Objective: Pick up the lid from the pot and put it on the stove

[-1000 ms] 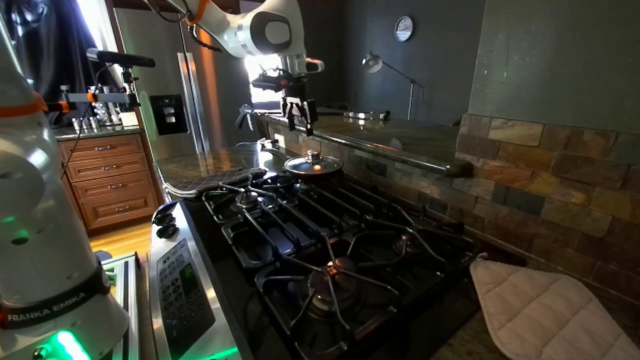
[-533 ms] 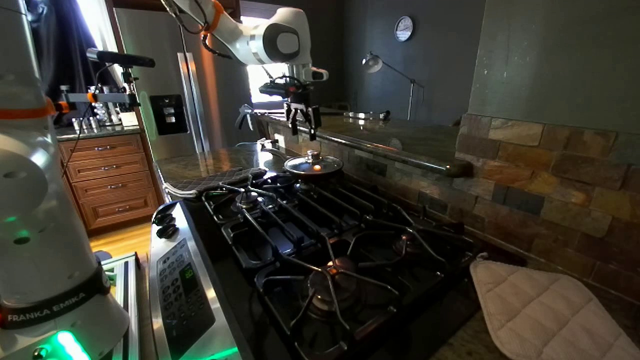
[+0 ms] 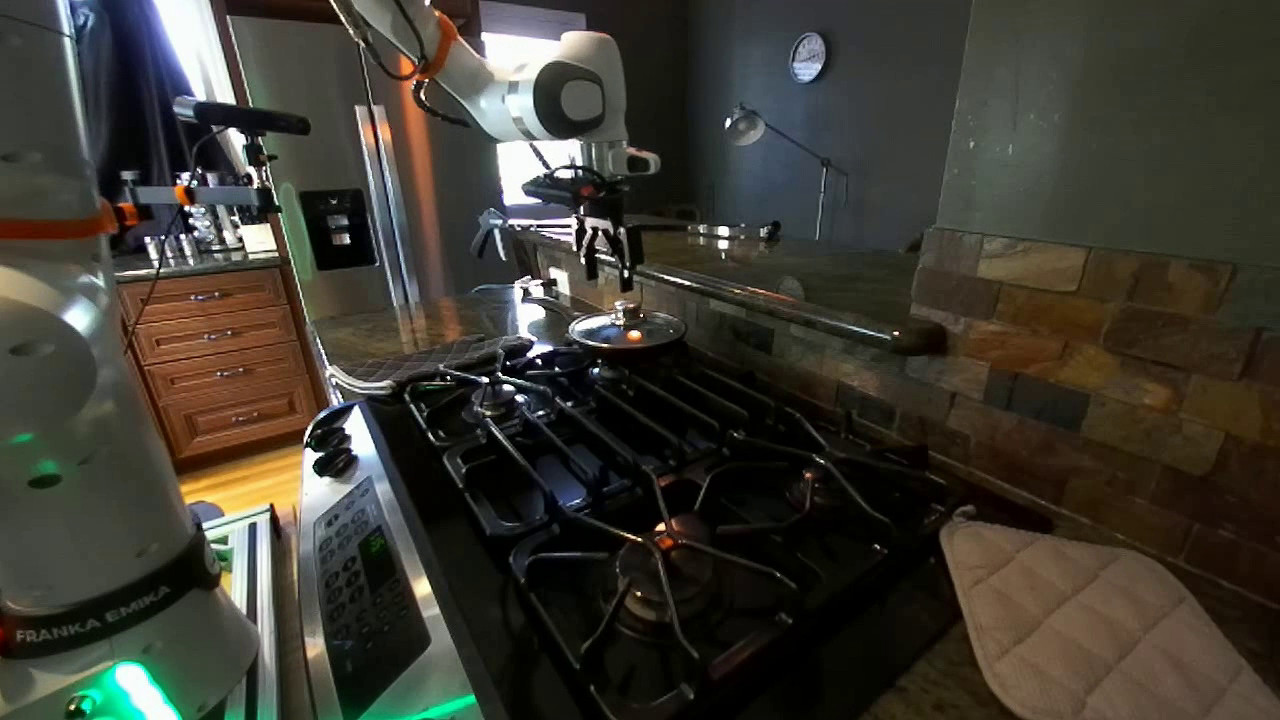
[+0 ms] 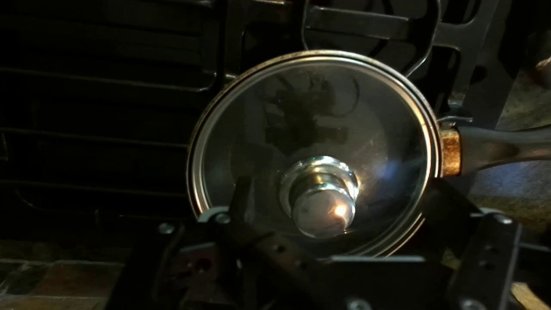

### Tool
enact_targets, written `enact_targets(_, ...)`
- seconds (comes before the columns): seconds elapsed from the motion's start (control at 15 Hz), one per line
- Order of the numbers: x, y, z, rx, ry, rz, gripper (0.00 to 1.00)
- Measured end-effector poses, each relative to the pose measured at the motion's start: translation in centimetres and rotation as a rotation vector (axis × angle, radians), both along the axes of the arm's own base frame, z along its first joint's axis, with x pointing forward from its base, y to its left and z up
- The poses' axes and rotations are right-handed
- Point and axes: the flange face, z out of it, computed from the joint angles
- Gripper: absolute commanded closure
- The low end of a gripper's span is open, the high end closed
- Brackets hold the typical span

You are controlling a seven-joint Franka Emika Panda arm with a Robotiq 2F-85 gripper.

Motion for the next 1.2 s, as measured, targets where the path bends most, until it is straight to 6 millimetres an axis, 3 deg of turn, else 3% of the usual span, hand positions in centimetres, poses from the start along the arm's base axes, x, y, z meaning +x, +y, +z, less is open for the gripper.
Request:
enact_targets(0.6, 2.0, 0.5, -3.0, 0.0, -0.062, -0.005, 0.0)
enact_targets(1.2, 3.5, 1.6, -3.7, 0.006, -0.067, 0.005, 0.0)
